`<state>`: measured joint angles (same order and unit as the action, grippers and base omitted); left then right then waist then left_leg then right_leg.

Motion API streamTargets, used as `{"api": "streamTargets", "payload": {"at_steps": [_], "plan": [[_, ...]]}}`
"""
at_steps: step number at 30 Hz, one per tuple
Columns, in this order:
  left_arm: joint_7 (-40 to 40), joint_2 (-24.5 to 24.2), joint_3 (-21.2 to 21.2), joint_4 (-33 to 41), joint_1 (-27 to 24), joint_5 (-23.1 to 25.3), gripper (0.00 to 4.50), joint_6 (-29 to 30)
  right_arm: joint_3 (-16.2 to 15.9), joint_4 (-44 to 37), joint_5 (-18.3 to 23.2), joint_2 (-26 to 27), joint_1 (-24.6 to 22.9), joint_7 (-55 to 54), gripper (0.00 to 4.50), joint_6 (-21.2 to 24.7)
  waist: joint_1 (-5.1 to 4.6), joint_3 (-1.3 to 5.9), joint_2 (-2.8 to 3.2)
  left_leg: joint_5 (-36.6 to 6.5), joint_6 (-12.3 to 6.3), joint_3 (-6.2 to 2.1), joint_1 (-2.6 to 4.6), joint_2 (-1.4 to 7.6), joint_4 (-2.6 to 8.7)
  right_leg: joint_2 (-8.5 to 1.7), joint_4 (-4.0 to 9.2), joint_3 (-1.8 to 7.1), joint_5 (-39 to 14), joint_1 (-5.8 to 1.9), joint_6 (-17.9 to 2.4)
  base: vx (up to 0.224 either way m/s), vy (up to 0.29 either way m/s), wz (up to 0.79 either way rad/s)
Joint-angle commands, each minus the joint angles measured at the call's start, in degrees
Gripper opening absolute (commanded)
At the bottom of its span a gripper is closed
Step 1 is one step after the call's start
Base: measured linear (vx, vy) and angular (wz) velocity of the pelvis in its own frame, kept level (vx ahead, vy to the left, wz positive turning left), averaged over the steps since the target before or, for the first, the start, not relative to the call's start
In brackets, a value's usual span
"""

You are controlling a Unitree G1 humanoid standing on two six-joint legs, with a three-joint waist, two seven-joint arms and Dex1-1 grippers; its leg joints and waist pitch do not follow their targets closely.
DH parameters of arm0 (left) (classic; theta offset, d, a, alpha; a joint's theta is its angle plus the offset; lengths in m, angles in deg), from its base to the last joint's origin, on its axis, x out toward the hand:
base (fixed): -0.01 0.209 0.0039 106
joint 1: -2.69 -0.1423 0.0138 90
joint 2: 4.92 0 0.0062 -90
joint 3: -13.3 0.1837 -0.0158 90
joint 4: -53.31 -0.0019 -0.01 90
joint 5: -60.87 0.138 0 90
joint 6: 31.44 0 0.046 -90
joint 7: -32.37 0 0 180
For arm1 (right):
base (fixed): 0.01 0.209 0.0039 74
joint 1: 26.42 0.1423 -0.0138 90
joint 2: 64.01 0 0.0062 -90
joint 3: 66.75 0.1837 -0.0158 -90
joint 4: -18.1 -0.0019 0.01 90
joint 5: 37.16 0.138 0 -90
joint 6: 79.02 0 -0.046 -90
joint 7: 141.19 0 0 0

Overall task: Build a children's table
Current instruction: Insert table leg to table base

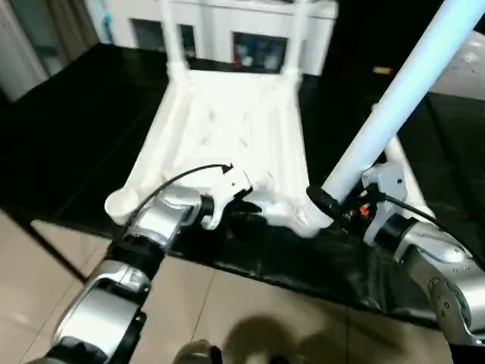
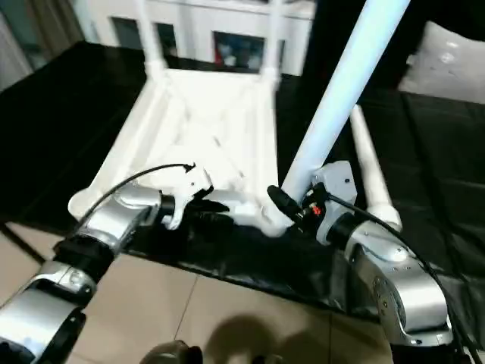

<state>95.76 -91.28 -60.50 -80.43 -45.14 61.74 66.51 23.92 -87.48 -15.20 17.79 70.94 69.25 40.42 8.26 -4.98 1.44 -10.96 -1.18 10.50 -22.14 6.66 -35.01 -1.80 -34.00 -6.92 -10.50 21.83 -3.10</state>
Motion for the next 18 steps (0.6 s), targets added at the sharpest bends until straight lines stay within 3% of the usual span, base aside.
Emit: {"api": "streamTargets", "payload": {"at_steps": [1,4,7,9,16,18], "plan": [[0.56,0.79,0.68,0.3,2.37,0.06,1.82,-0.51,0.51,-0.99,0.07,-0.27,0.67,-0.14,1.91,0.41,-0.45,4.92,-0.67,-7.52,-3.45,-3.96,1.95,8.97,4.2,-10.43,4.83,5.53,-13.2,-2.43,-5.82,0.0,0.0,0.0],[0.43,0.89,1.13,-0.4,3.16,0.97,1.92,-0.91,0.8,-1.05,0.03,-0.66,0.59,0.12,1.91,0.52,-0.32,4.84,-0.96,-7.72,-2.88,-3.86,1.42,8.58,4.14,-11.08,4.58,5.62,-12.0,-2.98,-6.61,0.0,0.0,0.0],[2.34,0.75,2.25,-2.41,4.07,1.85,1.95,-1.92,0.94,-1.26,0.0,-0.89,0.39,0.22,1.91,0.59,-0.38,4.8,-1.0,-7.31,-3.39,-3.66,1.29,8.05,3.93,-10.87,5.25,5.51,-15.37,-3.11,-5.03,0.0,0.0,0.0],[2.12,0.96,2.09,-3.08,4.53,1.73,1.95,-2.01,0.92,-1.36,-0.01,-0.92,0.39,0.21,1.91,0.63,-0.55,4.91,-0.92,-7.47,-3.58,-3.76,1.54,8.3,3.98,-10.63,5.27,5.39,-15.78,-2.91,-4.47,0.0,0.0,0.0],[3.16,0.84,3.28,-5.68,5.9,3.07,1.95,-2.21,0.76,-1.92,0.0,-0.72,0.09,-0.3,1.91,0.73,-0.36,4.96,-0.52,-8.08,-3.15,-3.98,1.74,8.76,4.12,-10.74,4.95,5.48,-13.55,-2.74,-5.67,0.0,0.0,0.0],[3.04,0.66,3.64,-7.31,6.07,3.67,1.66,-3.14,0.69,-2.09,0.01,-0.6,-0.28,-0.49,1.91,0.65,-0.31,5.05,-0.51,-8.13,-3.03,-3.87,1.58,8.51,4.01,-10.93,4.89,5.56,-12.71,-2.95,-6.21,0.0,0.0,0.0]]}}
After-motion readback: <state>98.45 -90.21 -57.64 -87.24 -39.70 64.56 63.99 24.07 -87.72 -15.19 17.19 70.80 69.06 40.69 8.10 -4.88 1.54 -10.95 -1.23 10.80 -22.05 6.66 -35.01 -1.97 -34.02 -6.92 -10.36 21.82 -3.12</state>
